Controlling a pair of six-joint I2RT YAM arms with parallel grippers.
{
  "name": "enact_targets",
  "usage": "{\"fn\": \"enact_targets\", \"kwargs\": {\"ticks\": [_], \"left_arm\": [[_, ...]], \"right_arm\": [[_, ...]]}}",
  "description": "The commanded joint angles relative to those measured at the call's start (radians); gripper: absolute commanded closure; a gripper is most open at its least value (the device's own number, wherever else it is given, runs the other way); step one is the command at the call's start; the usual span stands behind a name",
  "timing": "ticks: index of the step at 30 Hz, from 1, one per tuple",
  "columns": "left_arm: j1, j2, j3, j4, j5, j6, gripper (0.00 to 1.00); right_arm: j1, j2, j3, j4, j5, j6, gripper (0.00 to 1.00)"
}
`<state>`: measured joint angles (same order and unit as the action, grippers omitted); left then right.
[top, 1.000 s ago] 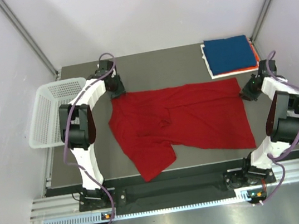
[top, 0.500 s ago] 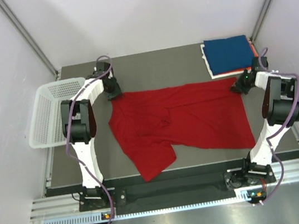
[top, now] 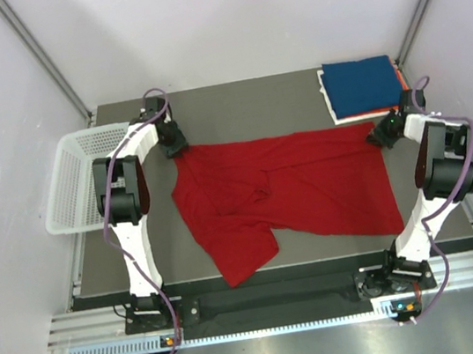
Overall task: Fold and stack the t-shirts
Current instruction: Fold the tshirt
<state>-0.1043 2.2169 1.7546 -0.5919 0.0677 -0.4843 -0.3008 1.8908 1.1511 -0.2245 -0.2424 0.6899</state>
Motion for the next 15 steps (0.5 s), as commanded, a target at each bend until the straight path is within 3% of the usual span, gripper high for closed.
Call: {"fn": "enact_targets", "kwargs": {"ticks": [1, 9, 15], "left_arm": [[0.011, -0.068, 0.045, -0.02, 0.056, 0.009, 0.56], [0.002, -0.126, 0.068, -0.039, 0.046, 0.024, 0.53], [-0.001, -0.103, 0.025, 0.029, 0.171, -0.003, 0.53]], "right_arm": [[-0.009, -0.079, -0.016, 0.082, -0.047, -0.015, 0.82], [0.011, -0.088, -0.014, 0.163, -0.152, 0.016, 0.86], [0.012, -0.024, 0.005, 0.171, -0.123, 0.03, 0.87]]}}
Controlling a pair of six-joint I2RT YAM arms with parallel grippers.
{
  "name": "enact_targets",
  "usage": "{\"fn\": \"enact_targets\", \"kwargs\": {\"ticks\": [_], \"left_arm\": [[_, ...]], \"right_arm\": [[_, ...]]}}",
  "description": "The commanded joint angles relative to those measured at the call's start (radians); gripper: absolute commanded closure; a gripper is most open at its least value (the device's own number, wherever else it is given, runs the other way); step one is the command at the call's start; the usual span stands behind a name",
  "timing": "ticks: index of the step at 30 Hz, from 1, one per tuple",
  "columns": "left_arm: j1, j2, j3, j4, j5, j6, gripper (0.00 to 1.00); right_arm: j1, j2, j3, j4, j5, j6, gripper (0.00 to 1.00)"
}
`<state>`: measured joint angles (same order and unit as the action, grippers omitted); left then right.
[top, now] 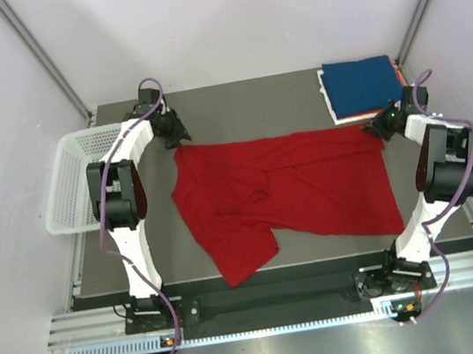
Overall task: Fold and stack the t-shirts
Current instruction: Fold the tshirt
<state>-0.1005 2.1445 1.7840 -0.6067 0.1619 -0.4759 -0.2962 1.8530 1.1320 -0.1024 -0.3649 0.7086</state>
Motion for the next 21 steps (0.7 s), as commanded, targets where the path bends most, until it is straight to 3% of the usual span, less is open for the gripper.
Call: {"fn": "enact_targets", "kwargs": {"ticks": [1, 6, 11, 17, 21], "left_arm": [[-0.004, -0.015, -0.008, 0.048, 0.083, -0.021, 0.53], [-0.004, 0.034, -0.015, 0.074, 0.082, -0.012, 0.53], [-0.001, 0.095, -0.015, 0.056, -0.062, -0.023, 0.54], [0.001, 0.133, 0.021, 0.047, -0.204, -0.046, 0.53], [0.005, 0.163, 0.081, 0.033, -0.208, -0.038, 0.53]], "right_arm": [[0.006, 0.028, 0.028, 0.059, 0.004, 0.011, 0.87], [0.003, 0.089, 0.041, 0.057, 0.036, 0.037, 0.89], [-0.006, 0.138, 0.127, -0.101, 0.16, 0.034, 0.93], [-0.023, 0.123, 0.11, -0.103, 0.256, 0.023, 0.94], [-0.021, 0.147, 0.124, -0.097, 0.23, 0.017, 0.94]]}}
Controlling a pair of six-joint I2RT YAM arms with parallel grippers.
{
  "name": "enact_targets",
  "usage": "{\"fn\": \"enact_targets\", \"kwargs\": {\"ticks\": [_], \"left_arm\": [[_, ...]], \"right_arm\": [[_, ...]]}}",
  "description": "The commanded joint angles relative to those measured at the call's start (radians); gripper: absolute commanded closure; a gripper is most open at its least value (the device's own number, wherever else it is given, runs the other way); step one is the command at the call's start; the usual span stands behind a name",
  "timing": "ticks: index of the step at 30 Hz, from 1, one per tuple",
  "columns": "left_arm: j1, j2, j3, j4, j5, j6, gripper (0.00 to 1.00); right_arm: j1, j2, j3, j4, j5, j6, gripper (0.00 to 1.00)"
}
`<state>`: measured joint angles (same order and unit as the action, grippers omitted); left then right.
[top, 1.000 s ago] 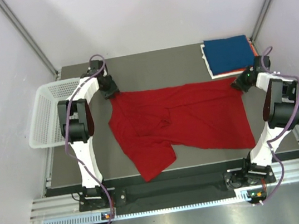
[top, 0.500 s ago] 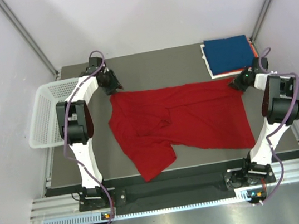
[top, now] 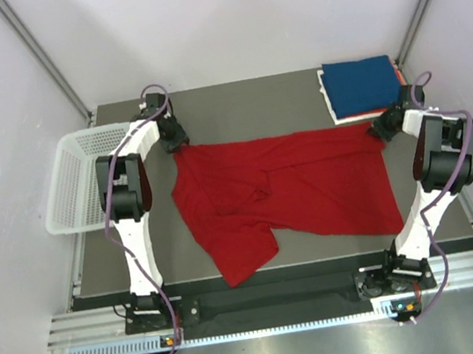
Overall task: Fold and stack the t-shirts
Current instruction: Fold the tshirt
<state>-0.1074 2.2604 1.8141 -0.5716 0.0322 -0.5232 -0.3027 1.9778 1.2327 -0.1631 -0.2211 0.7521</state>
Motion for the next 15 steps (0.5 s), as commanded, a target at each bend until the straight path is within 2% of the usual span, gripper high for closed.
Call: {"fn": "enact_targets", "kwargs": {"ticks": [1, 6, 8, 11, 13, 15], "left_arm": [[0.012, 0.06, 0.069, -0.017, -0.077, 0.015, 0.53], [0.015, 0.071, 0.234, -0.129, -0.057, 0.035, 0.53], [0.012, 0.033, 0.252, -0.143, -0.042, 0.035, 0.53], [-0.009, -0.091, 0.203, -0.155, -0.046, 0.058, 0.52], [-0.044, -0.2, 0.157, -0.194, -0.083, 0.087, 0.52], [-0.073, -0.339, 0.012, -0.203, -0.091, 0.103, 0.52]], "right_arm": [[-0.013, 0.021, 0.021, -0.029, 0.082, -0.027, 0.94], [-0.013, -0.025, 0.022, -0.052, 0.091, -0.042, 0.91], [-0.007, -0.052, 0.05, -0.114, 0.094, -0.069, 0.84], [0.022, -0.121, 0.128, -0.308, 0.175, -0.07, 0.78], [0.027, -0.152, 0.134, -0.386, 0.17, -0.048, 0.72], [0.051, -0.216, 0.111, -0.465, 0.173, -0.024, 0.69]]}}
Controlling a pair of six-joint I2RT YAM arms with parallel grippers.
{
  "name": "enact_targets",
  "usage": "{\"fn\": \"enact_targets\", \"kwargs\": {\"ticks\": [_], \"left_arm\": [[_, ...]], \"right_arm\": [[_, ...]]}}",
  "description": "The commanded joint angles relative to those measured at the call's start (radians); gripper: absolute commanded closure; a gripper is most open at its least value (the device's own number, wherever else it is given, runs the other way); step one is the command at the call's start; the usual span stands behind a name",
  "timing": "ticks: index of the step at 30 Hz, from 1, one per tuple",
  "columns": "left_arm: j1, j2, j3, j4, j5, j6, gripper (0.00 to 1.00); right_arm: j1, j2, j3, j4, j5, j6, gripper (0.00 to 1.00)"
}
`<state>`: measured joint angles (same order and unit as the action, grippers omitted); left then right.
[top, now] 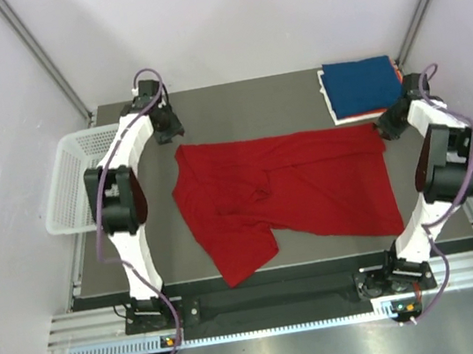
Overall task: Fold and stack the t-shirts
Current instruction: Fold the tshirt
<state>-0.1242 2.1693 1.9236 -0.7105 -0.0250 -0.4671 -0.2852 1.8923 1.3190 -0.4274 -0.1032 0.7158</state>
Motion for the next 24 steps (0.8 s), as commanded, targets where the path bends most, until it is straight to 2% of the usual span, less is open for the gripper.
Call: {"fn": "enact_targets", "kwargs": {"ticks": [1, 2, 3, 5, 7, 8, 11, 12, 16, 17, 20, 24], "left_arm": [[-0.084, -0.305, -0.166, -0.058, -0.035, 0.042, 0.52], [-0.1, -0.363, -0.322, -0.023, -0.015, 0.039, 0.52], [-0.116, -0.481, -0.403, -0.005, -0.006, 0.032, 0.52], [-0.185, -0.589, -0.602, 0.019, -0.003, 0.024, 0.52], [-0.26, -0.722, -0.701, -0.001, -0.013, 0.004, 0.52], [-0.278, -0.764, -0.788, -0.012, 0.011, -0.007, 0.52], [-0.29, -0.945, -0.961, -0.02, 0.092, -0.085, 0.52], [-0.292, -1.039, -0.995, -0.02, 0.115, -0.123, 0.52], [-0.296, -1.23, -1.141, -0.038, 0.115, -0.214, 0.52], [-0.298, -1.255, -1.196, -0.026, 0.119, -0.237, 0.52], [-0.318, -1.286, -1.212, -0.035, 0.163, -0.329, 0.5], [-0.351, -1.299, -1.276, -0.018, 0.148, -0.43, 0.5]], "right_arm": [[0.046, -0.157, -0.015, -0.217, 0.06, 0.013, 0.66], [0.079, -0.185, -0.039, -0.226, 0.068, 0.005, 0.64], [0.099, -0.241, -0.065, -0.231, 0.076, -0.002, 0.62], [0.144, -0.295, -0.142, -0.238, 0.076, -0.038, 0.59], [0.242, -0.366, -0.205, -0.226, 0.054, -0.074, 0.59], [0.339, -0.387, -0.22, -0.226, 0.053, -0.102, 0.59], [0.521, -0.472, -0.276, -0.194, 0.031, -0.147, 0.59], [0.562, -0.51, -0.299, -0.186, 0.028, -0.148, 0.59], [0.753, -0.598, -0.381, -0.064, -0.049, -0.156, 0.59], [0.826, -0.607, -0.392, -0.039, -0.05, -0.142, 0.59], [0.955, -0.593, -0.411, -0.028, -0.014, -0.104, 0.6], [1.032, -0.562, -0.432, -0.019, 0.026, -0.075, 0.6]]}}
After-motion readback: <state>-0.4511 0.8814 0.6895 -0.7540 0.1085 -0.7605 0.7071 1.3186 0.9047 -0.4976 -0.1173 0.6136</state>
